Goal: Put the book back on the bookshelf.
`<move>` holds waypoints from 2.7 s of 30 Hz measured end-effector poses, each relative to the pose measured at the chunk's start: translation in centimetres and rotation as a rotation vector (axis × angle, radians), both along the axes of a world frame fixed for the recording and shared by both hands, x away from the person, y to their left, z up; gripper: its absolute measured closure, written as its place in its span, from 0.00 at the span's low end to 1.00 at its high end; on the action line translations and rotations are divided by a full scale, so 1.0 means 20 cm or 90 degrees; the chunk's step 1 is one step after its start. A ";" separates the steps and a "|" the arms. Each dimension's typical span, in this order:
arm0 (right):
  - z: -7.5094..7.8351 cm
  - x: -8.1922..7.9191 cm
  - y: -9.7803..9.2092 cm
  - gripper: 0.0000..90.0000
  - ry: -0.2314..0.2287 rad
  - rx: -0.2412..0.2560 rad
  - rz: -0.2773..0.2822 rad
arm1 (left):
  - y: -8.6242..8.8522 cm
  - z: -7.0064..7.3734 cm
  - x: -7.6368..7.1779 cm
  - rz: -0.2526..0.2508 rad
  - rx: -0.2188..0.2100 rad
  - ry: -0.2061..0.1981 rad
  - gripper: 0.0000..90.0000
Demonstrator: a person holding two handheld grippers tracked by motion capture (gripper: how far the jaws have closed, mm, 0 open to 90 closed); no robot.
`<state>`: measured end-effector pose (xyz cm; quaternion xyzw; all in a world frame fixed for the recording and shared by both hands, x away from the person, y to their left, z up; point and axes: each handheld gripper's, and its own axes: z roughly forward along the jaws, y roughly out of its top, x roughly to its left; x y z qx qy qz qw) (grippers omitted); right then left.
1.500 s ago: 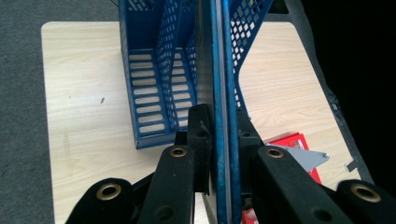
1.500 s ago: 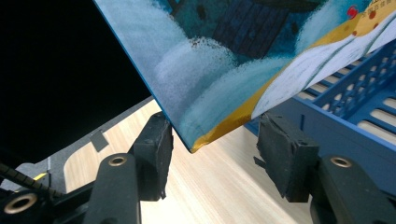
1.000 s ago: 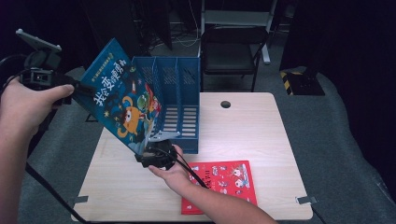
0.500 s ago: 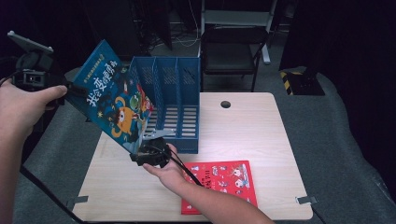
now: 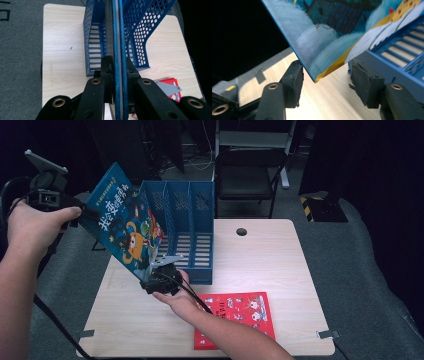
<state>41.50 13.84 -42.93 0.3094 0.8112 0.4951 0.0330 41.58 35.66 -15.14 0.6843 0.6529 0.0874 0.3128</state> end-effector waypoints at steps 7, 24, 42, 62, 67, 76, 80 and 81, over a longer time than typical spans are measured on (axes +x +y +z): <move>0.00 0.02 -0.01 0.45 -0.030 -0.031 -0.014 | -0.03 -0.01 0.03 0.009 0.000 -0.001 0.92; 0.02 0.11 -0.01 0.50 -0.102 -0.065 0.006 | -0.06 -0.03 0.14 0.025 0.001 0.014 0.92; 0.03 0.24 -0.02 0.61 -0.082 -0.056 0.014 | -0.09 -0.02 0.19 0.035 0.008 0.010 0.92; 0.10 0.34 0.01 0.63 -0.086 -0.058 0.004 | -0.11 -0.05 0.21 0.037 0.012 0.003 0.92; 0.10 0.35 0.02 0.63 -0.073 -0.064 0.001 | -0.14 -0.05 0.20 0.034 0.025 0.001 0.92; 0.13 0.37 0.03 0.63 -0.069 -0.058 -0.003 | -0.16 -0.08 0.21 0.036 0.035 0.002 0.92; 0.13 0.38 0.05 0.63 -0.070 -0.054 -0.007 | -0.16 -0.10 0.22 0.036 0.040 0.009 0.92; 0.13 0.37 0.06 0.63 -0.060 -0.052 -0.009 | -0.17 -0.11 0.22 0.037 0.041 0.010 0.92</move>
